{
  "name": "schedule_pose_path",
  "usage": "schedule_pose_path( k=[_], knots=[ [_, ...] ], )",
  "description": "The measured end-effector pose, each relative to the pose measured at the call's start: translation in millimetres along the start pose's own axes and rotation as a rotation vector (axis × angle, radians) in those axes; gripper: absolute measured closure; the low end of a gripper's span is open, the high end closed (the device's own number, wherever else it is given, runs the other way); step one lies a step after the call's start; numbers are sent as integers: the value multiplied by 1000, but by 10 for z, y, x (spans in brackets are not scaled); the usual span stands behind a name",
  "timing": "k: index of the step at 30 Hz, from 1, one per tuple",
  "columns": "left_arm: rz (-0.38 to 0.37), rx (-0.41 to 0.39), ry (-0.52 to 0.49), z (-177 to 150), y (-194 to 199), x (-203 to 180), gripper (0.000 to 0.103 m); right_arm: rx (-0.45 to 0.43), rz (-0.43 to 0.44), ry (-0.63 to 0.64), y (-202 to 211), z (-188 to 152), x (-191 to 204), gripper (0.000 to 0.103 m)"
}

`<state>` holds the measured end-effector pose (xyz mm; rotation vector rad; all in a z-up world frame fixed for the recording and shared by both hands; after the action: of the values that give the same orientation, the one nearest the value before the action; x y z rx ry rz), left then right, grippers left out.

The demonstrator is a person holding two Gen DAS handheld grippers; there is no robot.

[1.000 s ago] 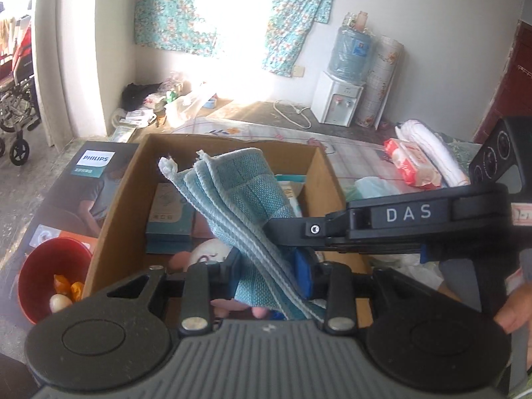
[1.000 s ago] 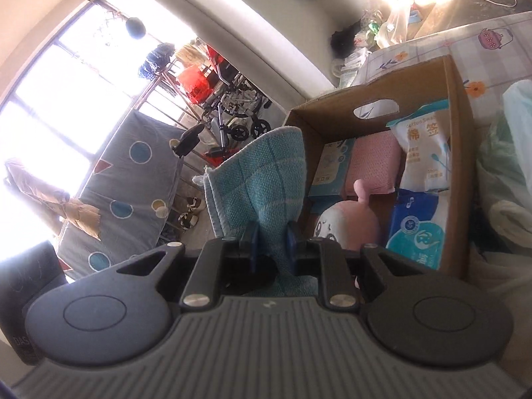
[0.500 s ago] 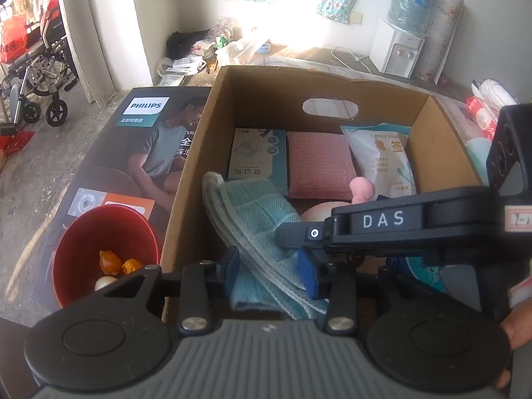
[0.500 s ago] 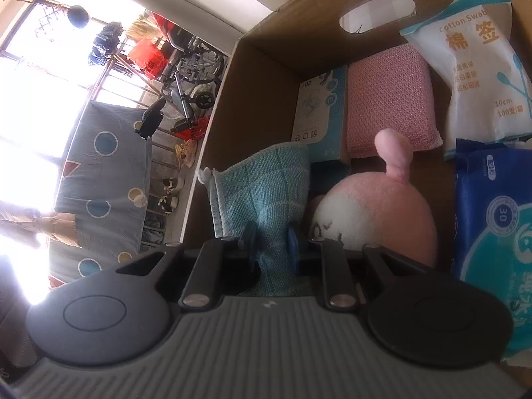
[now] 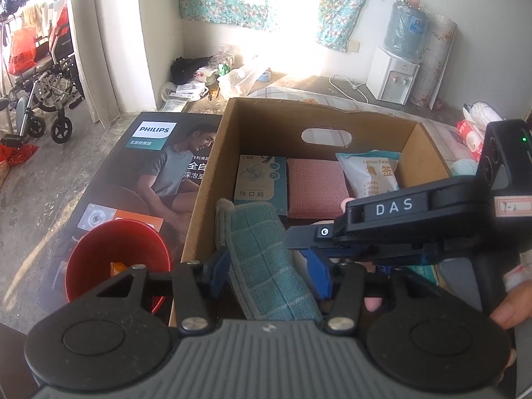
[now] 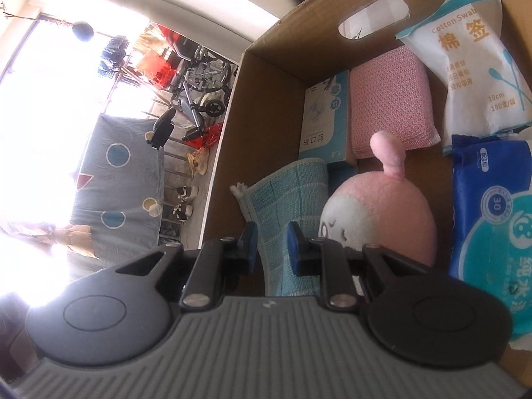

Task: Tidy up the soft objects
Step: 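Lower the towel beside the plush toy and open the right gripper, then move the right gripper back over the bed to the white yogurt cup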

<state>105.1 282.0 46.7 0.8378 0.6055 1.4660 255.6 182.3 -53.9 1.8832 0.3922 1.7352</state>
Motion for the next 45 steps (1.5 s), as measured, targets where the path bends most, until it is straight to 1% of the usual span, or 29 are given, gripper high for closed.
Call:
schedule_pose_path(
  k=[2, 4, 5, 6, 8, 10, 12, 17, 20, 24, 29, 31, 35, 39, 42, 45],
  knots=[
    [6, -2, 0, -15, 36, 8, 48, 30, -6, -21, -84, -11, 2, 84],
    [10, 0, -3, -43, 52, 16, 45, 55, -30, -47, -204, -28, -32, 84],
    [5, 6, -2, -61, 51, 23, 44, 64, -39, -60, -252, -26, -58, 87],
    [4, 14, 1, -76, 44, 29, 44, 74, -49, -87, -317, -21, -100, 87],
    [13, 30, 8, -111, 31, 49, 44, 80, -38, -92, -354, -35, -101, 87],
    [16, 38, 25, -134, 33, 73, 44, 92, -26, -99, -330, -43, -79, 84],
    [8, 34, 47, -137, 72, 78, 44, 102, -2, -136, -268, -33, -108, 80],
    [-13, -19, 58, -123, 253, -51, 35, 78, 51, -163, 81, -46, -190, 73],
    [-50, -46, 50, -109, 351, -239, 33, 50, 92, -152, 394, -92, -228, 69],
    [-106, -97, 28, -64, 491, -564, 28, -11, 149, -106, 934, -187, -259, 59],
    [-176, -159, -35, 18, 627, -1104, 23, -106, 185, -61, 1685, -269, -419, 55],
    [-200, -178, -59, 50, 659, -1309, 22, -158, 192, -44, 2031, -314, -543, 54],
    [-277, -208, -102, 62, 702, -1728, 20, -282, 152, 3, 2714, -396, -824, 50],
    [-345, -229, -148, 42, 737, -2106, 20, -407, 72, 8, 3407, -529, -1221, 47],
    [-385, -233, -184, 12, 746, -2397, 19, -485, 13, -24, 3831, -684, -1605, 44],
    [-417, -227, -223, -58, 724, -2667, 19, -542, -15, -78, 4114, -868, -1984, 43]
  ],
)
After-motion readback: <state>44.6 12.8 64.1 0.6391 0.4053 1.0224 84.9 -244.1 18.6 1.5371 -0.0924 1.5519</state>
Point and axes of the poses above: each gripper's, at about its wrist camera, not at the fingertips, and y roughly against the way its jaws point, x to its left, z to its top, the point moved 2 cm from there along -y, roughly the way its jaws point, and after that the axes turned 15 degrees about -y, right-handed, at the moved point
